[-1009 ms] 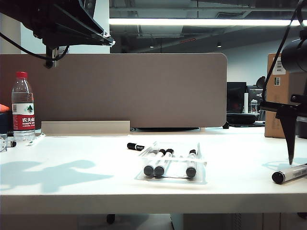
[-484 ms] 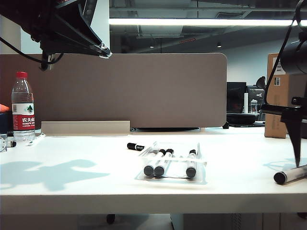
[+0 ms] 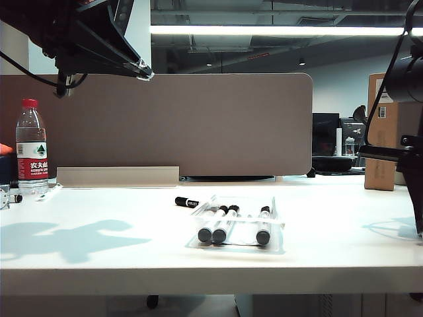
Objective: Pick up the markers scattered on the table and put them into the packaging box, making sure the markers fit the shape of the box's grooves.
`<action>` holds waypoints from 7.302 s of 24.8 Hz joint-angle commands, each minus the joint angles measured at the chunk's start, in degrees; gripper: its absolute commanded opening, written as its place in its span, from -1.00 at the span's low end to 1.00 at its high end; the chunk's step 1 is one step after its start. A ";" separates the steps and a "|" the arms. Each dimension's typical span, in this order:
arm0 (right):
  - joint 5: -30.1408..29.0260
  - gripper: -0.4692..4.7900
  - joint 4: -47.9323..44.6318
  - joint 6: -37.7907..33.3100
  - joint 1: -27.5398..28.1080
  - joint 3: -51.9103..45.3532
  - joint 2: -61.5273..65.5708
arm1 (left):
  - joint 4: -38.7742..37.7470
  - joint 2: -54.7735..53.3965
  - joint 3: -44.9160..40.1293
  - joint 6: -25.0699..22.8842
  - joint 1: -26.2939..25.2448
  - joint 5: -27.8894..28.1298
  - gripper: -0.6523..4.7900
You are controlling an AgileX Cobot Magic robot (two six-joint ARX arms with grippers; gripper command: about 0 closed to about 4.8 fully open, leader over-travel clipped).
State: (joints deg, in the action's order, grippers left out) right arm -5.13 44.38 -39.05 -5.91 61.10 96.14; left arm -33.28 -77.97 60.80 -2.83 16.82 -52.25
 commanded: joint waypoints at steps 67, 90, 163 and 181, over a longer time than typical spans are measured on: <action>-23.71 -0.84 -0.48 7.63 -16.79 28.57 15.74 | -2.19 0.15 0.17 -0.17 -0.04 13.05 -0.78; -20.46 -0.84 -1.73 4.46 -18.12 24.06 13.97 | -0.50 0.15 0.17 -0.15 -0.04 13.03 -0.78; -7.48 -0.24 4.24 39.34 -23.06 55.39 33.94 | 8.22 0.07 0.17 2.84 -0.04 28.26 -0.78; -7.82 0.03 3.39 46.62 -23.34 55.39 35.82 | 9.22 0.07 0.17 2.82 -0.04 28.24 -0.78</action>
State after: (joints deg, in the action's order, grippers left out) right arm -13.04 47.92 7.07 -29.08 116.22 131.83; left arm -24.77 -78.06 60.80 -0.14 16.84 -23.92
